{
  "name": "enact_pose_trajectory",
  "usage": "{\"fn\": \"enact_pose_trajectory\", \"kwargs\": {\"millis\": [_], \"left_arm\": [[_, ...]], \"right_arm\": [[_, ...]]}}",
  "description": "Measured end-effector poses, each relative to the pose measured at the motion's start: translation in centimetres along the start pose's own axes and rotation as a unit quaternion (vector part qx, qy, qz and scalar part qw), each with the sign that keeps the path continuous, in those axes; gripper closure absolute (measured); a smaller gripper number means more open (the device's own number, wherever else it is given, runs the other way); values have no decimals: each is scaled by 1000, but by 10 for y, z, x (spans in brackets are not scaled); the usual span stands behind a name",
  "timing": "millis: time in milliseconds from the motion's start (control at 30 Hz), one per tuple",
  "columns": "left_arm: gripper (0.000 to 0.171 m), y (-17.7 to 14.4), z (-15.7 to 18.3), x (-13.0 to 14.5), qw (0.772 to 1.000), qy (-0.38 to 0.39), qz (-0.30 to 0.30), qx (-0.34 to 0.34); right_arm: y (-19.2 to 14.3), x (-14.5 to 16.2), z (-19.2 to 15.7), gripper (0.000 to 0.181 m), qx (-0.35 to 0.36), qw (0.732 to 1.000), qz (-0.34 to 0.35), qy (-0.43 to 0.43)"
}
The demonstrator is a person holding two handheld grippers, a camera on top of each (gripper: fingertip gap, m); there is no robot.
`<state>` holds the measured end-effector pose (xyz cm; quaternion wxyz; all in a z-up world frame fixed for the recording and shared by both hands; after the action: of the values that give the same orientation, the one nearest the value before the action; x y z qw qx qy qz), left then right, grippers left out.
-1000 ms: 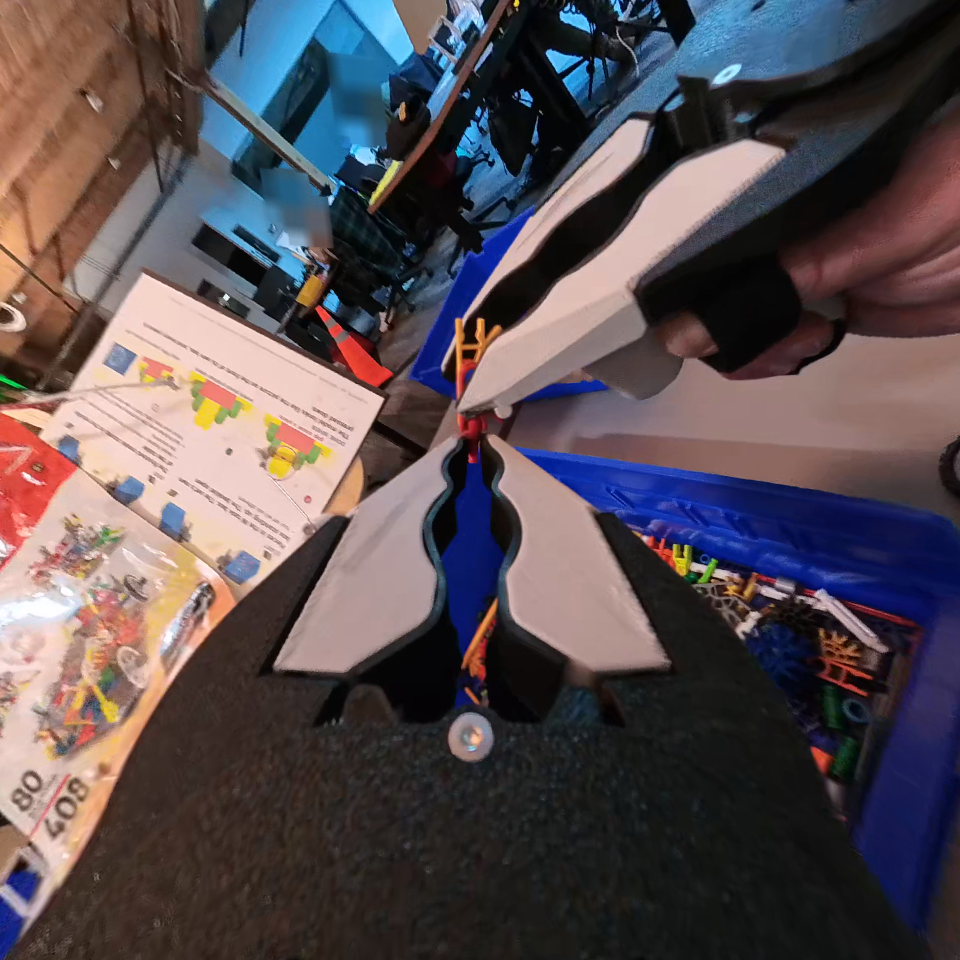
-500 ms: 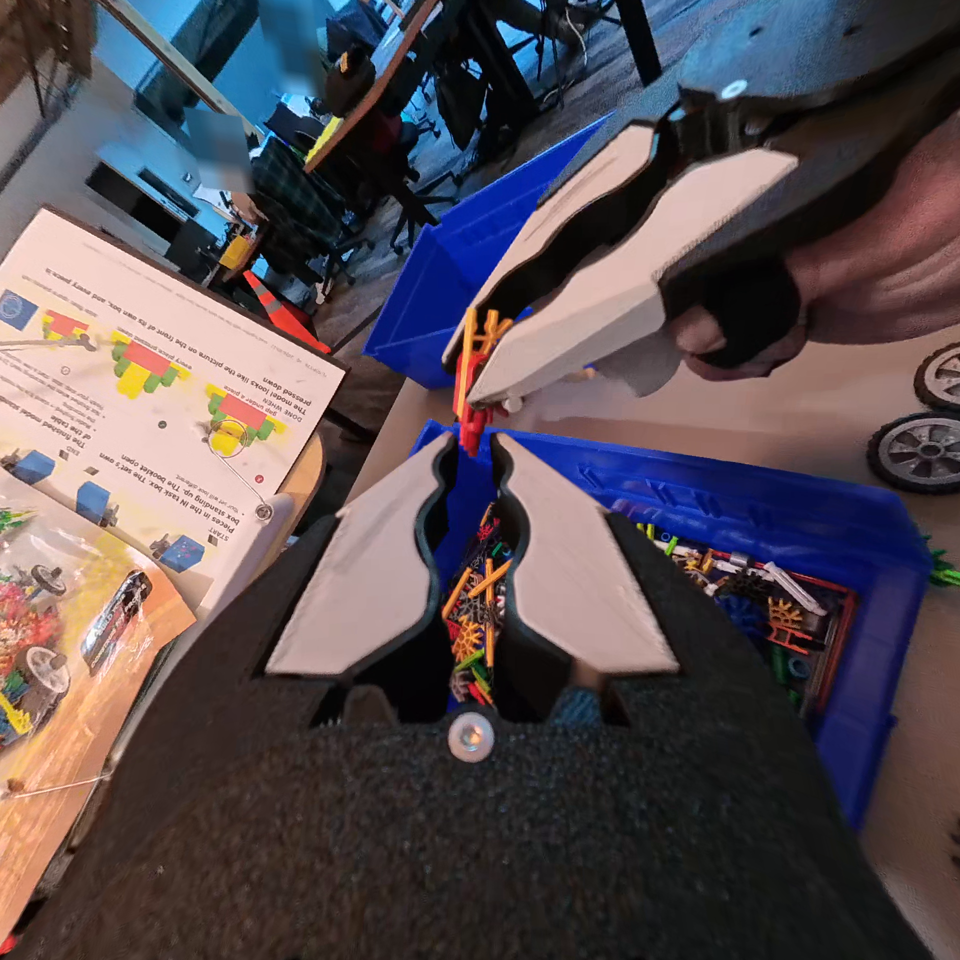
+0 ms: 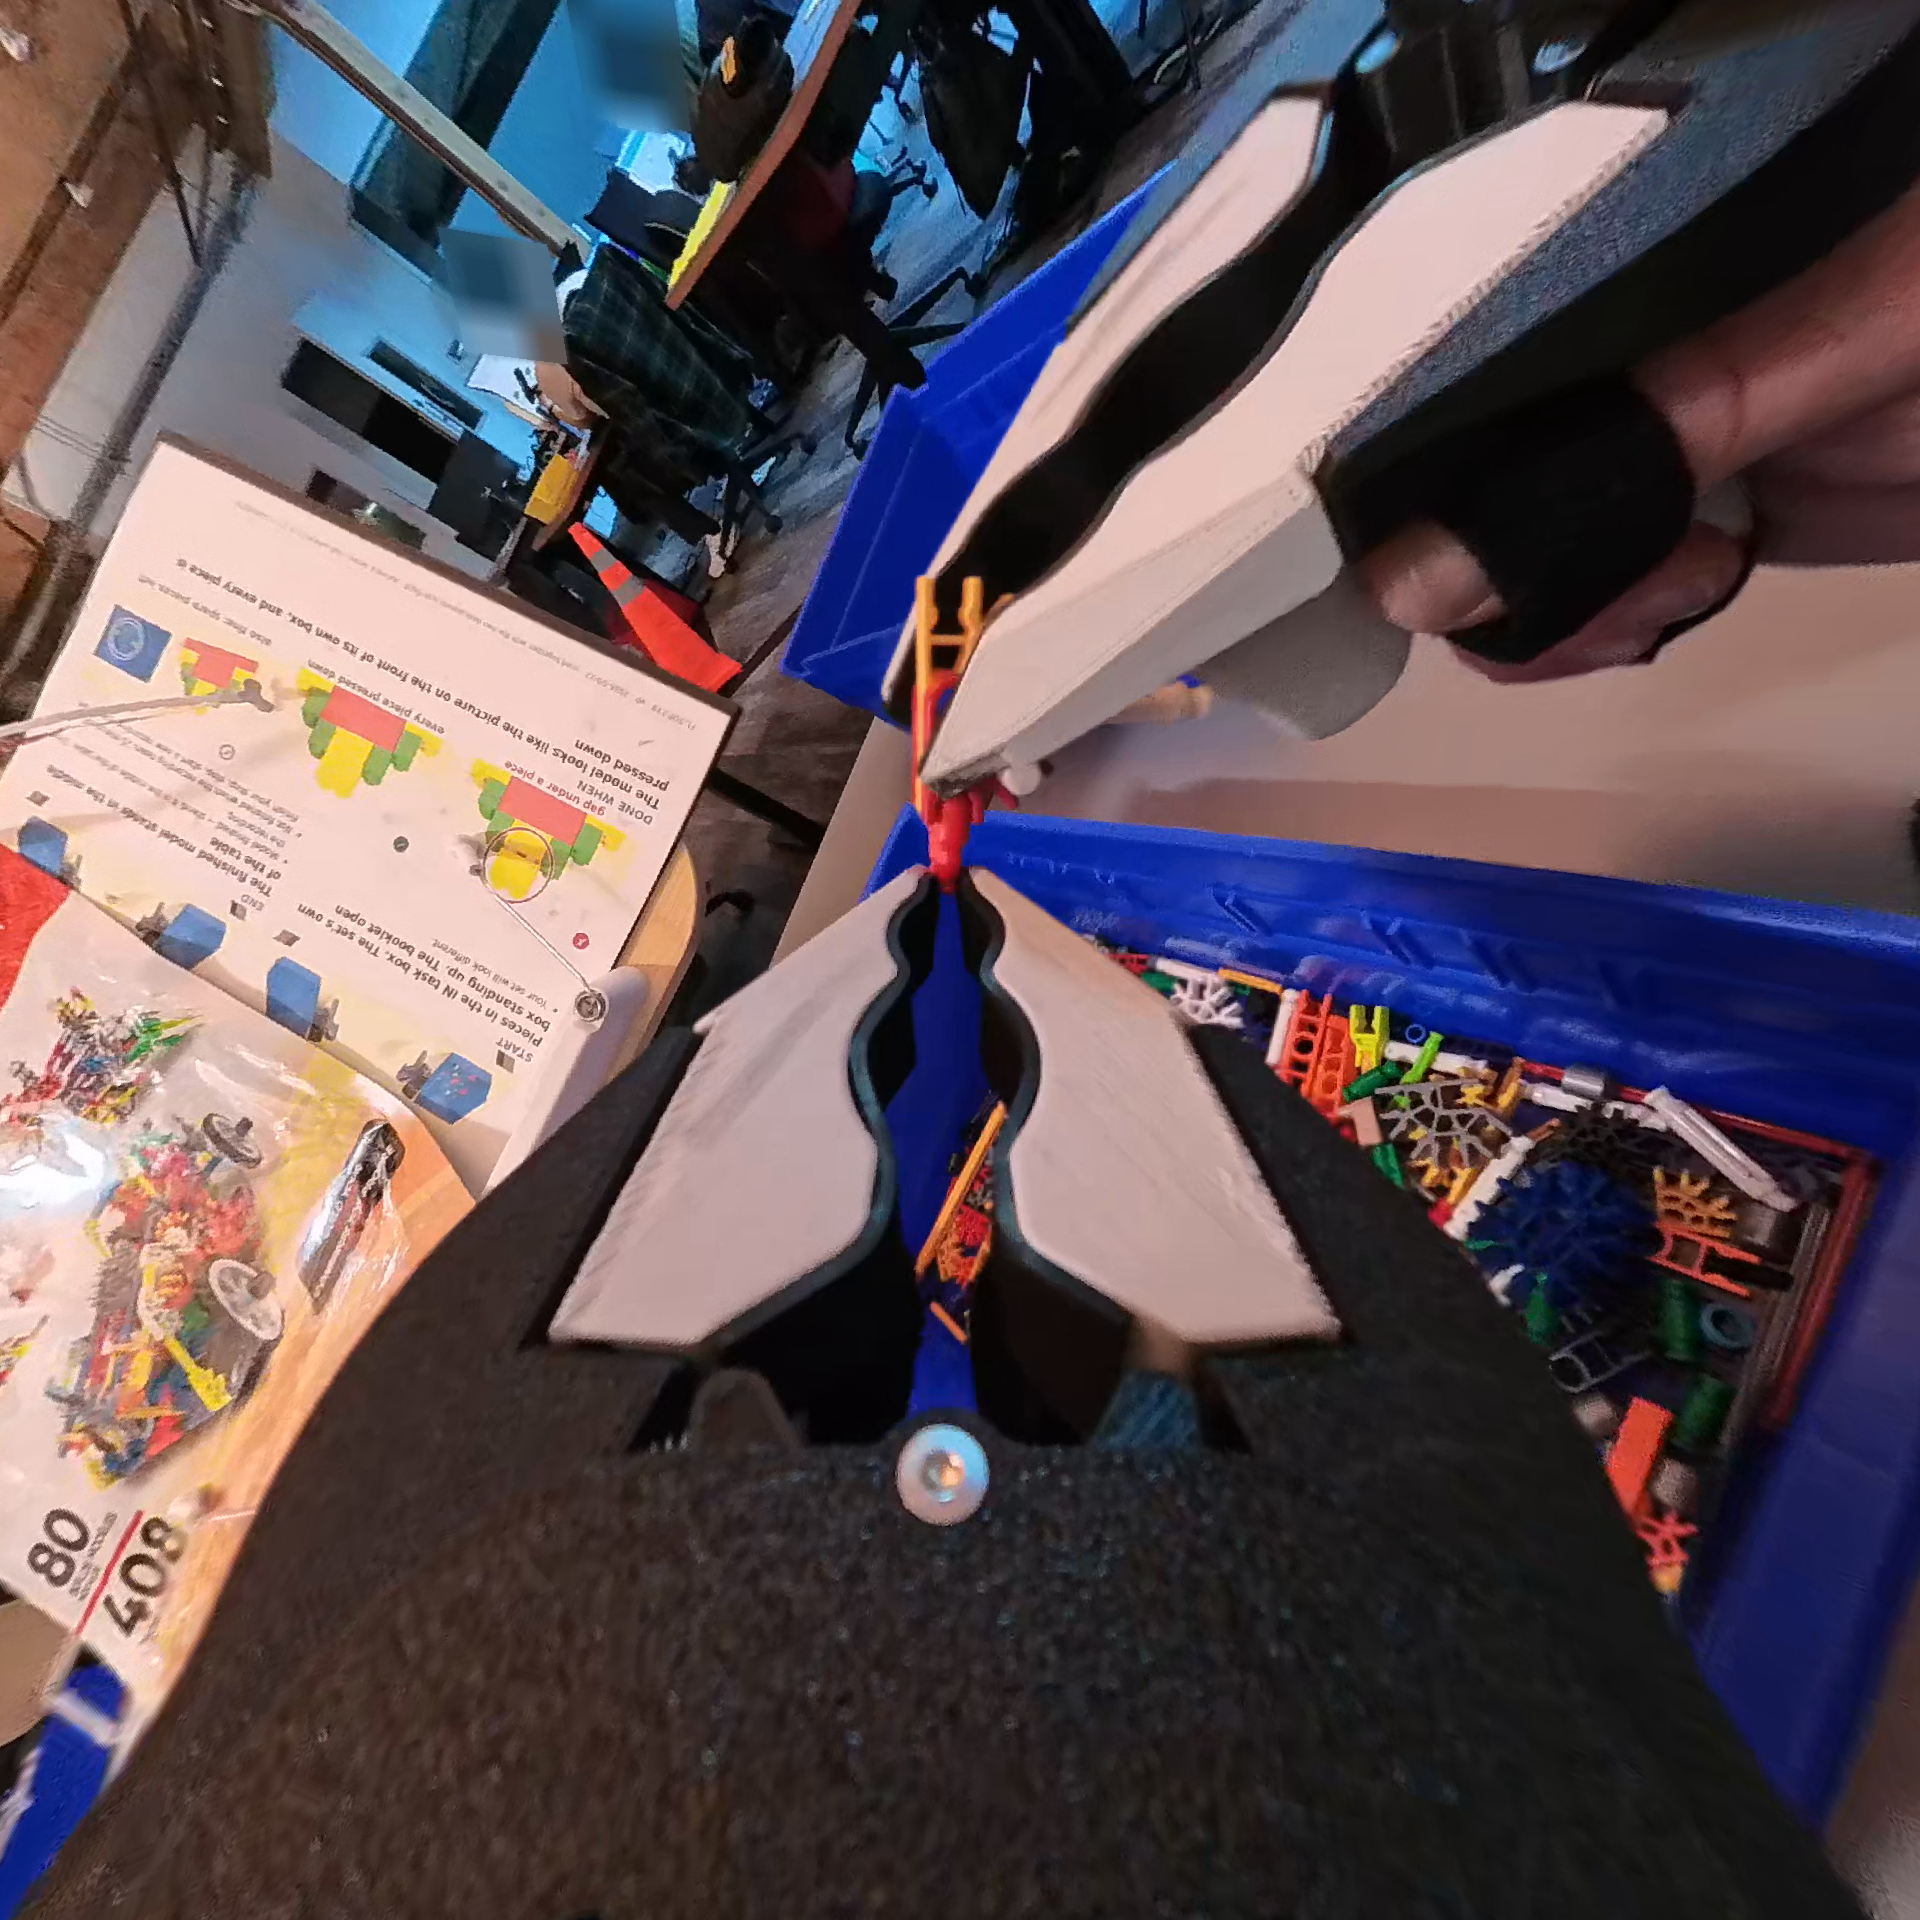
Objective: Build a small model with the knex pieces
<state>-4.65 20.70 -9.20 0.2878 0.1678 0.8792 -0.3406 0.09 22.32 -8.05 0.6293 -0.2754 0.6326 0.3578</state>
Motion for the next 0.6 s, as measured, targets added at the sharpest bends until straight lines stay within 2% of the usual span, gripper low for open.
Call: {"fn": "enact_pose_trajectory", "kwargs": {"millis": [133, 433, 500, 600], "left_arm": [[171, 3, 2, 4, 999, 14, -35, -7], [171, 5, 4, 13, 997, 0, -72, 10], [171, 4, 4, 10, 998, -22, -53, 21], [169, -2, 1, 4, 998, -46, -15, 33]], "right_arm": [[2, 3, -3, 161, 23, 998, -10, -58], [5, 9, -13, 161, 62, 981, -14, -183], [4, 8, -12, 160, 57, 986, -12, -159], [2, 3, -7, 161, 24, 997, 2, -69]]}}
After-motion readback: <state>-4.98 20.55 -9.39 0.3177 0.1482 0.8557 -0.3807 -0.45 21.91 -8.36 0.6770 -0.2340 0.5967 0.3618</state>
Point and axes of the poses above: each gripper's, where its closed fingertips meet, y out along the fingers, x out of its underside, z = x × y across the jaws, the point moved 3 cm from there along -y, back along the fingers, and after that the axes turned 15 degrees about x, right-handed, at the moved point
